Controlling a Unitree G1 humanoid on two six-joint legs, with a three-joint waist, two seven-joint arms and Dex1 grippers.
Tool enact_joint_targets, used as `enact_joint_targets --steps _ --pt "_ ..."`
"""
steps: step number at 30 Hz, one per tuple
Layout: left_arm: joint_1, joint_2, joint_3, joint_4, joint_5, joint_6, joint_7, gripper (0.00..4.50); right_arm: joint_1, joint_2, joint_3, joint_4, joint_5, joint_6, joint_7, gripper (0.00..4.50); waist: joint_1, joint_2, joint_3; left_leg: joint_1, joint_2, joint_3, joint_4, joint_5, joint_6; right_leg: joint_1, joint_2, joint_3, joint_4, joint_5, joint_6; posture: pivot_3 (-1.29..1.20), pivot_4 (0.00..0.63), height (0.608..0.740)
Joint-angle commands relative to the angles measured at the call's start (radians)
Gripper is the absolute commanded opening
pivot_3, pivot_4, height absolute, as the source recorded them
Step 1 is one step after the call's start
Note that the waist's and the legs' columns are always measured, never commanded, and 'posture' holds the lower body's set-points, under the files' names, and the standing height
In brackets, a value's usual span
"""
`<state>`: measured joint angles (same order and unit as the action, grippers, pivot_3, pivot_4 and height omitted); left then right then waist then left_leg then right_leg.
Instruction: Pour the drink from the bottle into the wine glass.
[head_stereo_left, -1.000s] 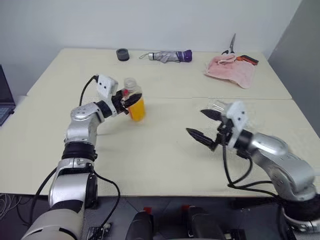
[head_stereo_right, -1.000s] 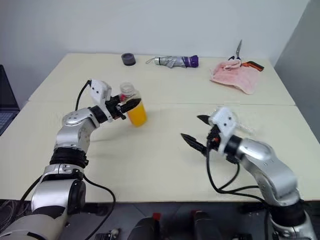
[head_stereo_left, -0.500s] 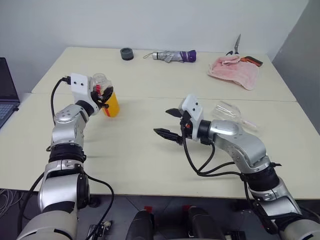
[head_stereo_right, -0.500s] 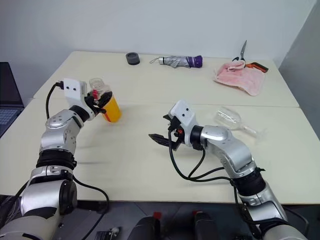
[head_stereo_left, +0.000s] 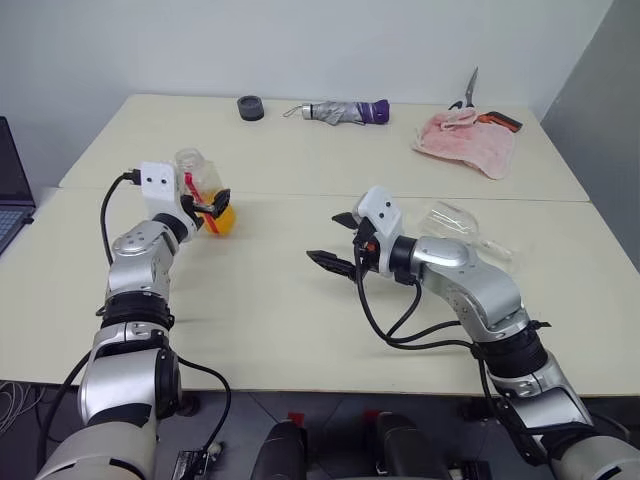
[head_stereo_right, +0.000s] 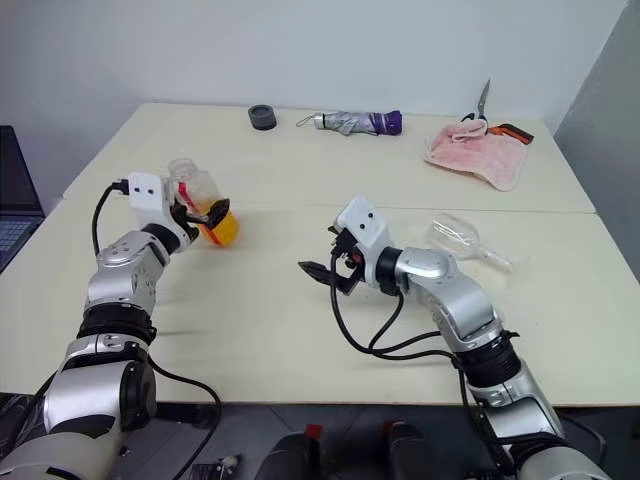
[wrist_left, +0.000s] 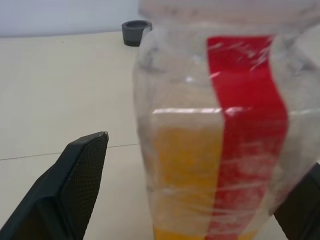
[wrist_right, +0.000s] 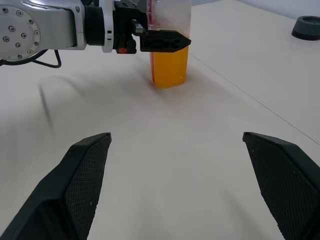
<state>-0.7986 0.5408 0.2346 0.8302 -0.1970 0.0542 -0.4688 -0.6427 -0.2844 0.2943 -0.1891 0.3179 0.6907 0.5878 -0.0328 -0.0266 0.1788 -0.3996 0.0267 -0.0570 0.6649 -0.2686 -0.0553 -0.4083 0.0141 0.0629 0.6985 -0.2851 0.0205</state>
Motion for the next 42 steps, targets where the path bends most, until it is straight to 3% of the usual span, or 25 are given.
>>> enact_joint_targets --steps 1,10,18,23,26,30,37,42 --pt "0.036 -0.009 -0.004 -0.06 0.012 -0.039 0.011 4.48 0.03 -0.02 -0.02 -0.073 -0.01 -0.012 0.0 4.5 0.0 0.0 0.0 0.0 0.0 0.0 0.0 0.0 0.0 0.0 0.0 0.0 0.0 0.0 0.0 0.0 0.15 0.74" --pt "0.22 -0.052 0.022 -0.277 0.002 -0.071 0.078 4.48 0.198 -0.116 -0.026 -0.197 -0.082 -0.114 0.002 4.5 0.001 0.0 0.0 0.0 0.001 0.0 0.0 0.0 0.0 0.0 -0.001 0.0 0.0 0.0 0.0 0.0 0.15 0.74" --pt "0.526 -0.075 0.02 -0.677 -0.018 -0.028 0.087 4.48 0.382 -0.226 -0.08 -0.361 -0.155 -0.17 -0.027 4.5 0.0 0.0 0.0 0.0 0.002 0.0 0.0 0.0 0.0 0.0 -0.003 0.002 -0.001 0.0 0.0 0.0 0.15 0.74" --pt "0.697 -0.085 -0.05 -0.959 -0.055 0.019 0.011 4.48 0.467 -0.287 -0.208 -0.509 -0.155 -0.077 -0.072 4.5 0.004 0.0 0.0 0.002 0.003 0.0 -0.001 0.0 0.0 0.002 -0.003 0.002 -0.001 0.0 0.0 0.0 0.15 0.74" --pt "0.669 -0.061 -0.141 -0.998 -0.066 0.037 -0.101 4.48 0.479 -0.351 -0.251 -0.54 -0.194 0.0 -0.091 4.5 0.01 -0.001 0.0 0.003 0.001 -0.001 0.0 0.0 0.0 0.004 -0.001 0.002 -0.001 0.0 0.001 0.0 0.15 0.74" --pt "0.545 -0.04 -0.22 -0.947 -0.098 0.077 -0.24 4.48 0.38 -0.459 -0.187 -0.471 -0.321 0.151 -0.135 4.5 0.005 -0.001 0.0 0.004 -0.002 0.002 0.0 0.001 -0.001 0.004 0.002 0.002 -0.002 0.0 0.003 0.0 0.15 0.74" --pt "0.389 -0.063 -0.319 -0.87 -0.085 0.077 -0.374 4.48 0.183 -0.448 -0.181 -0.274 -0.323 0.286 -0.118 4.5 -0.01 0.0 0.0 0.006 0.001 0.004 -0.002 0.001 -0.001 0.003 0.006 0.005 -0.001 0.0 0.001 0.0 0.15 0.74" --pt "0.357 -0.075 -0.362 -0.846 -0.073 0.048 -0.433 4.48 0.063 -0.502 -0.183 -0.084 -0.274 0.274 0.005 4.5 -0.007 0.0 0.0 0.003 -0.001 0.004 -0.002 0.001 0.0 0.002 0.003 0.005 -0.002 0.0 0.001 0.0 0.15 0.74"
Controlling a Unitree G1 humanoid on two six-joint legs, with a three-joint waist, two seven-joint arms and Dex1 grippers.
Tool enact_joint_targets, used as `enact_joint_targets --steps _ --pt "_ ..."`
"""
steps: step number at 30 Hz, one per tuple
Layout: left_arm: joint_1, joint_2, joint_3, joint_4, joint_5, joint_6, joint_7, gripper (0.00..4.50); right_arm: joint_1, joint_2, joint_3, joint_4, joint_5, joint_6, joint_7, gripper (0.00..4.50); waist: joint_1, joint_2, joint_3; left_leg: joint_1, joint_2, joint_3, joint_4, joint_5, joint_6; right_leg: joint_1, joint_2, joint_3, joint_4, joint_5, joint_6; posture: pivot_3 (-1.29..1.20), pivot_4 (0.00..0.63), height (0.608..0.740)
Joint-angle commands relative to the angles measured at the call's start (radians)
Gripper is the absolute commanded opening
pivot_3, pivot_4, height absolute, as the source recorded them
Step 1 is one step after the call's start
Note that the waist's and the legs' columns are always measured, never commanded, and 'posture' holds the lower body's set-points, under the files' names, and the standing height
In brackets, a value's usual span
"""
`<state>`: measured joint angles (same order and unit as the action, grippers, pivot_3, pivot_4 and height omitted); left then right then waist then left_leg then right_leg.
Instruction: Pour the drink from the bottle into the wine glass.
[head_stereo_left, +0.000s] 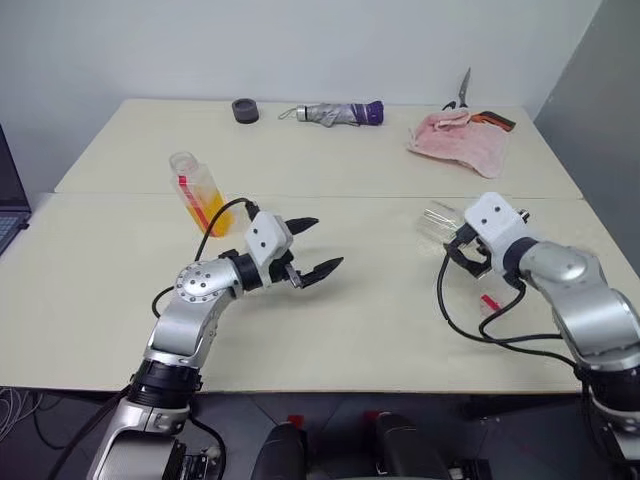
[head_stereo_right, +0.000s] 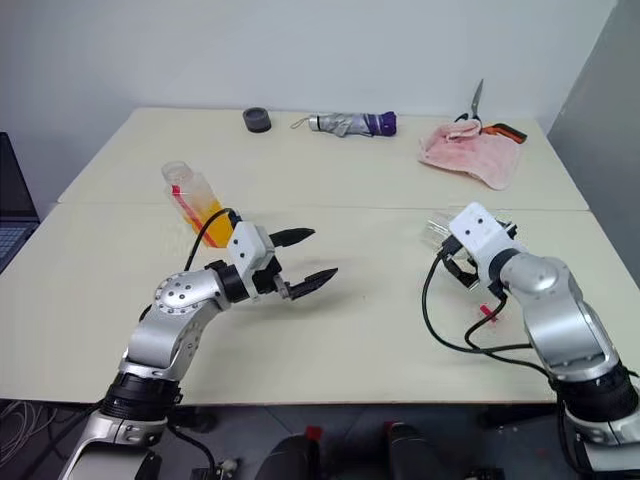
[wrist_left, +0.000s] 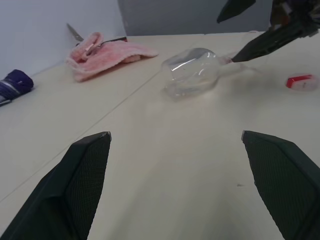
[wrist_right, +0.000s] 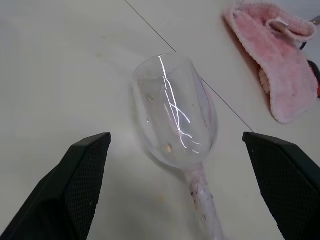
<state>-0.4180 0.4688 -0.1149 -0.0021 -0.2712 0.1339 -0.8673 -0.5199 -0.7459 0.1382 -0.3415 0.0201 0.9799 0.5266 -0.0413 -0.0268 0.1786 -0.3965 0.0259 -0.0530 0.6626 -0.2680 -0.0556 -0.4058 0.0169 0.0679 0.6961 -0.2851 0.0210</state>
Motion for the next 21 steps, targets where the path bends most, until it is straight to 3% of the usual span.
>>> enact_joint_targets --steps 1,9,15,21 --pt "-0.027 -0.004 -0.02 -0.014 0.003 -0.038 -0.048 4.48 -0.088 -0.06 -0.021 0.113 0.029 -0.03 0.1 4.5 0.003 0.0 0.0 -0.001 0.0 0.0 0.0 0.0 0.0 0.0 -0.001 0.0 0.0 0.0 0.0 0.0 0.15 0.74" --pt "-0.035 0.016 -0.043 -0.033 -0.043 -0.038 -0.198 4.48 -0.331 -0.165 0.143 0.524 0.011 -0.181 0.426 4.5 0.006 0.001 0.001 0.0 0.0 0.001 0.0 0.0 0.0 0.0 -0.001 -0.001 -0.001 0.0 0.0 0.0 0.15 0.74" --pt "-0.037 0.024 -0.048 -0.033 -0.032 -0.04 -0.236 4.48 -0.476 -0.132 0.28 0.811 -0.088 -0.33 0.598 4.5 0.005 0.003 0.002 0.0 0.0 0.001 0.0 0.0 0.0 -0.001 -0.001 0.0 0.0 0.0 0.0 0.0 0.15 0.74" --pt "-0.022 0.015 -0.045 -0.04 -0.016 -0.046 -0.219 4.48 -0.599 -0.047 0.363 1.125 -0.214 -0.495 0.66 4.5 0.006 0.004 0.003 0.0 0.0 0.001 0.0 0.0 0.0 -0.001 -0.001 0.0 0.0 0.0 0.0 0.0 0.15 0.74"
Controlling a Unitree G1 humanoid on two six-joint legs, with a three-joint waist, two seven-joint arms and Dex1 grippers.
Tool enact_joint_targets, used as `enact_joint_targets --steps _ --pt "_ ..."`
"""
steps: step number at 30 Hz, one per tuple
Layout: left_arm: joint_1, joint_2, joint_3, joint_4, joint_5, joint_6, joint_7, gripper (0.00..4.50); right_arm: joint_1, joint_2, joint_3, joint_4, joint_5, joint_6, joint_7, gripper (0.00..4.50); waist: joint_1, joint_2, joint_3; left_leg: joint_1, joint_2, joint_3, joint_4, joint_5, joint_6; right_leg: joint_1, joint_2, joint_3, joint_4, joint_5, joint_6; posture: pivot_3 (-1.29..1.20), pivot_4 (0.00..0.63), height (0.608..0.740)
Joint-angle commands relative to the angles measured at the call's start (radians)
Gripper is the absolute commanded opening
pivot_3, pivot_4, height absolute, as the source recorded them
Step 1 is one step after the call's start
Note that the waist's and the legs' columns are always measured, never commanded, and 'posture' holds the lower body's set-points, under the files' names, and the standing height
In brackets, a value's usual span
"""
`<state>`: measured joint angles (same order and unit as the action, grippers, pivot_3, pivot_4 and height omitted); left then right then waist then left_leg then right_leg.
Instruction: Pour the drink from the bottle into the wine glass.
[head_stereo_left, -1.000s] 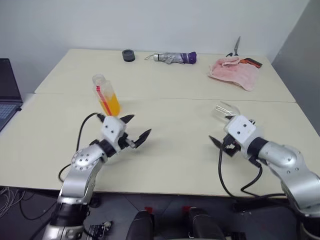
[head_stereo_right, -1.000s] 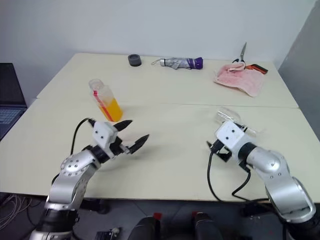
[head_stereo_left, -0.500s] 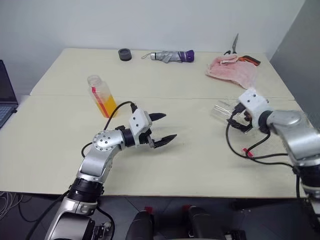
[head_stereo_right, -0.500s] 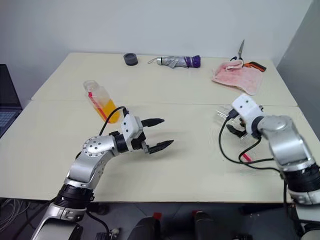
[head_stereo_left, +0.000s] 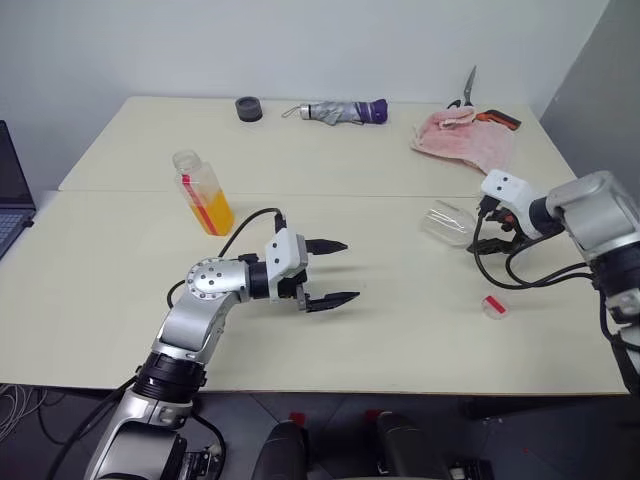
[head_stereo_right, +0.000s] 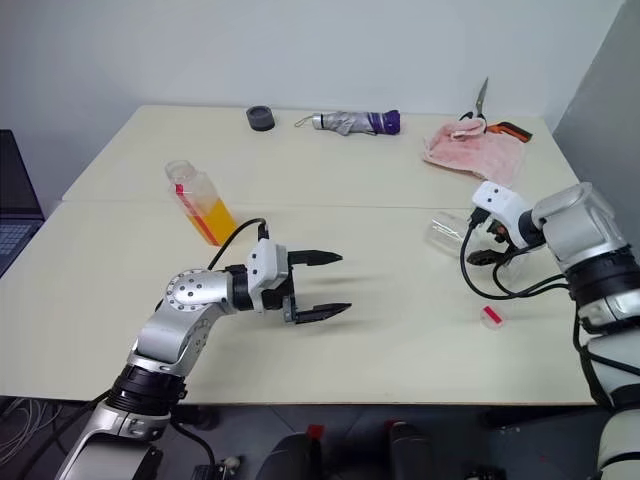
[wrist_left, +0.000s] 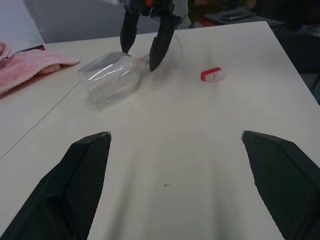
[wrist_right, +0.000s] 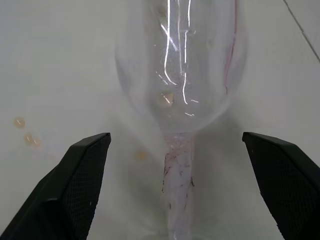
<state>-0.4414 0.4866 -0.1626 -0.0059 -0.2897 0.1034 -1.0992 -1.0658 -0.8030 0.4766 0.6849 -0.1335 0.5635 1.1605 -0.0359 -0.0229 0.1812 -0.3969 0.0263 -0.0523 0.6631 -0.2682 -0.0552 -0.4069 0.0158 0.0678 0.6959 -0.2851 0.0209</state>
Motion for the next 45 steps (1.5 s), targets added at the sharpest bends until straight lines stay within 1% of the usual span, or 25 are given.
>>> enact_joint_targets --steps 1,4,7,10,13,14,17,18,23,25,28,30,32,35,37,40,42,45 --pt "0.005 -0.004 0.003 -0.037 0.005 -0.018 0.016 4.48 -0.067 0.021 0.034 0.14 -0.078 -0.102 0.031 4.5 0.0 0.0 0.0 0.0 0.0 0.0 0.0 0.0 0.0 0.0 0.0 0.0 0.0 0.0 0.0 0.0 0.15 0.74" --pt "0.019 -0.005 0.002 -0.039 0.013 -0.029 0.027 4.48 -0.106 0.052 0.051 0.258 -0.129 -0.169 0.042 4.5 0.001 0.001 0.0 0.0 0.0 0.0 0.0 0.0 0.0 0.0 -0.001 0.0 0.0 0.0 0.0 0.0 0.15 0.74" --pt "0.032 -0.006 0.003 -0.046 0.018 -0.034 0.038 4.5 -0.146 0.086 0.054 0.359 -0.167 -0.217 0.054 3.92 0.0 0.001 0.001 0.0 0.0 0.0 0.0 0.0 0.0 0.0 -0.001 0.0 0.0 0.0 0.0 0.0 0.15 0.74" --pt "0.047 -0.007 0.003 -0.055 0.023 -0.037 0.048 4.5 -0.183 0.113 0.048 0.433 -0.194 -0.247 0.059 2.96 -0.002 0.003 0.002 0.0 0.001 0.001 0.0 0.0 0.0 0.0 -0.001 0.001 0.001 0.0 0.0 0.0 0.15 0.74" --pt "0.059 -0.007 0.0 -0.064 0.026 -0.038 0.056 4.5 -0.207 0.133 0.044 0.479 -0.214 -0.269 0.063 1.82 -0.002 0.003 0.002 0.0 0.001 0.0 0.0 0.0 0.0 0.0 -0.001 0.0 0.001 0.0 0.0 0.0 0.15 0.74" --pt "0.061 -0.006 0.0 -0.066 0.027 -0.037 0.057 4.5 -0.212 0.139 0.042 0.49 -0.22 -0.274 0.061 1.55 -0.002 0.003 0.002 0.0 0.001 0.001 0.0 0.0 0.0 0.0 -0.002 0.0 0.001 0.0 0.0 0.0 0.15 0.74" --pt "0.066 -0.005 0.001 -0.073 0.027 -0.033 0.061 4.5 -0.217 0.149 0.034 0.514 -0.232 -0.286 0.058 0.45 -0.002 0.004 0.002 0.0 0.001 0.0 0.0 0.0 0.0 0.0 -0.002 0.0 0.001 0.0 0.0 0.0 0.15 0.74" --pt "0.071 -0.003 0.002 -0.078 0.025 -0.027 0.062 4.5 -0.219 0.149 0.029 0.517 -0.23 -0.288 0.065 0.26 -0.002 0.004 0.002 0.0 0.0 0.0 0.0 0.0 0.0 0.0 -0.002 0.0 0.001 0.0 0.0 0.0 0.15 0.74" --pt "0.103 0.02 0.025 -0.098 0.003 0.009 0.067 4.5 -0.253 0.162 -0.048 0.492 -0.167 -0.234 0.129 0.23 -0.004 0.005 0.003 0.0 0.001 0.0 0.0 0.0 0.0 0.0 -0.002 0.0 0.001 0.0 0.0 0.0 0.15 0.74" --pt "0.122 0.035 0.05 -0.108 -0.021 0.042 0.075 4.5 -0.266 0.19 -0.117 0.435 -0.095 -0.15 0.173 0.23 -0.012 0.007 0.004 0.0 0.001 0.001 0.0 0.0 0.0 -0.001 -0.002 0.001 0.002 0.0 0.0 0.0 0.15 0.74" --pt "0.147 0.053 0.089 -0.125 -0.055 0.095 0.087 4.5 -0.227 0.238 -0.228 0.294 0.012 -0.035 0.162 0.23 -0.023 0.008 0.005 0.0 0.002 0.0 0.0 0.0 0.0 -0.001 -0.002 0.001 0.002 0.0 0.0 0.0 0.15 0.74" --pt "0.16 0.071 0.117 -0.131 -0.068 0.121 0.095 4.5 -0.152 0.291 -0.307 0.15 0.081 0.0 0.081 0.23 -0.023 0.008 0.005 0.0 0.002 -0.001 -0.001 0.0 0.0 -0.001 -0.002 0.0 0.002 0.0 0.0 0.0 0.15 0.74" --pt "0.169 0.088 0.156 -0.135 -0.087 0.154 0.11 4.5 -0.052 0.39 -0.408 0.023 0.15 -0.012 -0.08 0.23 -0.023 0.006 0.004 0.0 0.003 -0.003 -0.001 0.0 0.0 -0.001 -0.002 -0.002 0.002 0.0 -0.001 0.0 0.15 0.74" --pt "0.165 0.113 0.205 -0.145 -0.107 0.193 0.133 4.5 0.066 0.562 -0.491 -0.057 0.193 -0.166 -0.312 0.23 -0.022 0.007 0.004 -0.001 0.003 -0.004 0.0 0.0 0.0 -0.001 -0.002 -0.002 0.003 0.0 -0.001 0.0 0.15 0.74" --pt "0.159 0.132 0.233 -0.144 -0.115 0.208 0.14 4.5 0.099 0.66 -0.519 -0.037 0.205 -0.276 -0.442 0.23 -0.022 0.007 0.004 -0.001 0.003 -0.003 0.0 0.0 0.0 -0.002 -0.002 -0.002 0.003 0.0 0.0 0.0 0.15 0.74" --pt "0.15 0.157 0.262 -0.14 -0.126 0.228 0.145 4.5 0.121 0.76 -0.527 0.037 0.197 -0.415 -0.583 0.23 -0.023 0.007 0.004 -0.001 0.002 -0.002 0.001 0.0 -0.001 -0.002 -0.002 -0.001 0.004 0.0 0.0 0.0 0.15 0.74" --pt "0.145 0.169 0.269 -0.142 -0.128 0.237 0.146 4.5 0.134 0.801 -0.536 0.08 0.21 -0.49 -0.628 0.23 -0.022 0.007 0.004 -0.001 0.002 -0.002 0.001 0.0 -0.001 -0.002 -0.002 -0.001 0.003 0.0 0.0 0.0 0.15 0.74" --pt "0.142 0.186 0.275 -0.15 -0.129 0.245 0.142 4.5 0.171 0.828 -0.527 0.101 0.215 -0.55 -0.652 0.23 -0.018 0.007 0.004 -0.002 0.002 -0.002 0.0 0.0 -0.001 -0.002 -0.002 -0.001 0.003 0.0 0.0 0.0 0.15 0.74"
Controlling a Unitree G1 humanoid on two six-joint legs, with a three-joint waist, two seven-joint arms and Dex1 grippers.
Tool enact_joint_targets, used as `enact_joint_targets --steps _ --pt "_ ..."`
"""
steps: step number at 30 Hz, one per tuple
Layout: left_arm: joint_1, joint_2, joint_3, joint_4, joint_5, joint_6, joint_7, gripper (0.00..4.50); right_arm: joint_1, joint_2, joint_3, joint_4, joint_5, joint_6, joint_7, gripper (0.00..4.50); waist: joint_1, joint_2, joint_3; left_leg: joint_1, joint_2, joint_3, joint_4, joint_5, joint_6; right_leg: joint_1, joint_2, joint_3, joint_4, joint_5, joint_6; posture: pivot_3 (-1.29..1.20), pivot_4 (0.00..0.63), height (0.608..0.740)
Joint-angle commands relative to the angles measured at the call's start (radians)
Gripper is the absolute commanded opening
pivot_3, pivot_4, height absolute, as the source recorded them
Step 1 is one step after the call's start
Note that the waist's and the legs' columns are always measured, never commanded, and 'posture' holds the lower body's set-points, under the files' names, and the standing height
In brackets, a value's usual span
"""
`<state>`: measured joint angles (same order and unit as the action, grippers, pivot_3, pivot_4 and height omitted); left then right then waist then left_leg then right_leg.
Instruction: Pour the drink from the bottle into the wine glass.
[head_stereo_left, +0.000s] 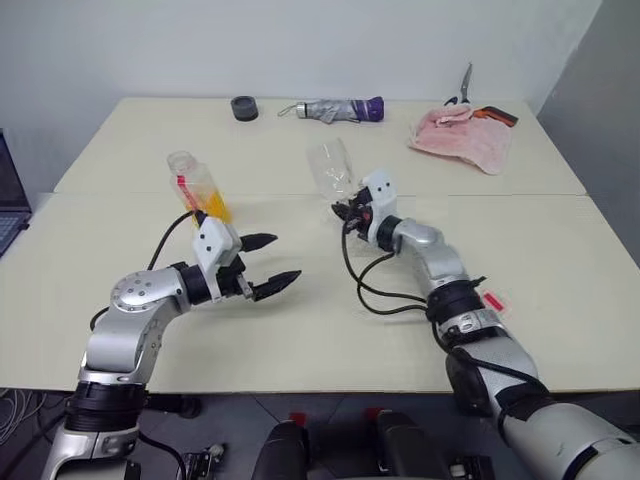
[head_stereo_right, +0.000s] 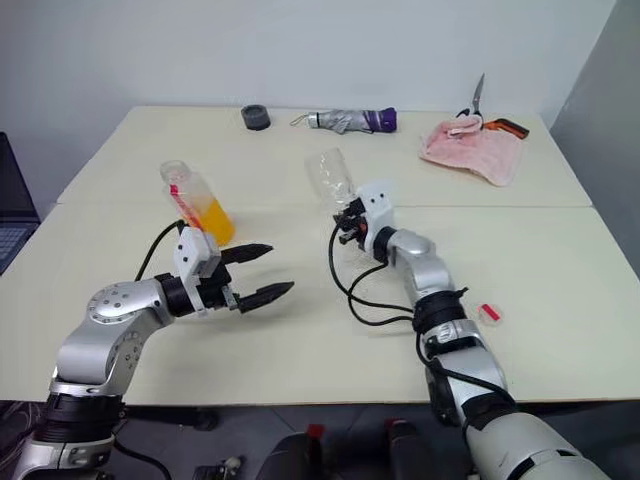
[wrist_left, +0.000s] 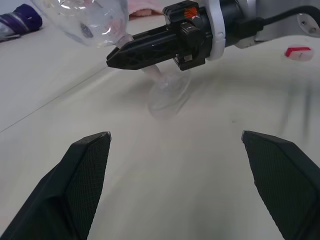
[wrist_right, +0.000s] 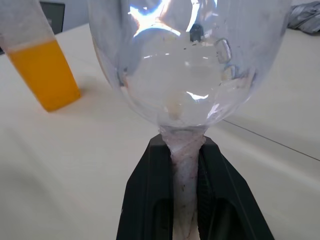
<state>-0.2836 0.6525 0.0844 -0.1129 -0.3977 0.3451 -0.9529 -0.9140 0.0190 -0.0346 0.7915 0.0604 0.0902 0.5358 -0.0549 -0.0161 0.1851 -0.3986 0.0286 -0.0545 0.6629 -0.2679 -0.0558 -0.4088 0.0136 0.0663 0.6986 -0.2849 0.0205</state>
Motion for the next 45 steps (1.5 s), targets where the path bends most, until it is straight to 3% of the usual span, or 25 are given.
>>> enact_joint_targets --steps 1,17,35,45 --pt "-0.017 0.025 0.031 -0.044 -0.024 0.007 -0.004 4.5 0.041 0.005 -0.01 -0.016 0.02 -0.086 -0.025 0.23 0.001 0.0 0.0 0.0 0.0 0.0 0.0 0.0 0.0 0.0 0.0 0.0 0.0 0.0 0.0 0.0 0.15 0.74" --pt "-0.03 0.046 0.023 0.013 -0.023 -0.009 -0.038 4.5 0.407 -0.085 0.118 -0.428 0.046 -0.004 0.062 0.23 0.004 0.0 0.0 0.002 -0.001 0.0 0.0 0.0 0.0 0.002 0.001 0.0 -0.001 0.0 0.0 0.0 0.15 0.74" --pt "-0.048 0.071 0.053 0.021 -0.024 -0.01 -0.039 4.5 0.238 0.054 0.118 -0.297 0.053 -0.213 0.012 0.22 -0.005 0.0 0.0 0.002 0.0 0.001 -0.001 0.0 0.0 0.001 0.002 0.001 0.0 0.0 0.0 0.0 0.15 0.74" --pt "-0.063 0.06 0.063 0.037 -0.026 -0.024 -0.024 4.5 0.103 0.069 0.117 -0.021 0.009 -0.349 -0.026 0.22 -0.004 0.0 0.0 0.002 -0.001 0.001 -0.001 0.0 0.0 0.001 0.002 0.001 0.0 0.0 0.0 0.0 0.15 0.74"
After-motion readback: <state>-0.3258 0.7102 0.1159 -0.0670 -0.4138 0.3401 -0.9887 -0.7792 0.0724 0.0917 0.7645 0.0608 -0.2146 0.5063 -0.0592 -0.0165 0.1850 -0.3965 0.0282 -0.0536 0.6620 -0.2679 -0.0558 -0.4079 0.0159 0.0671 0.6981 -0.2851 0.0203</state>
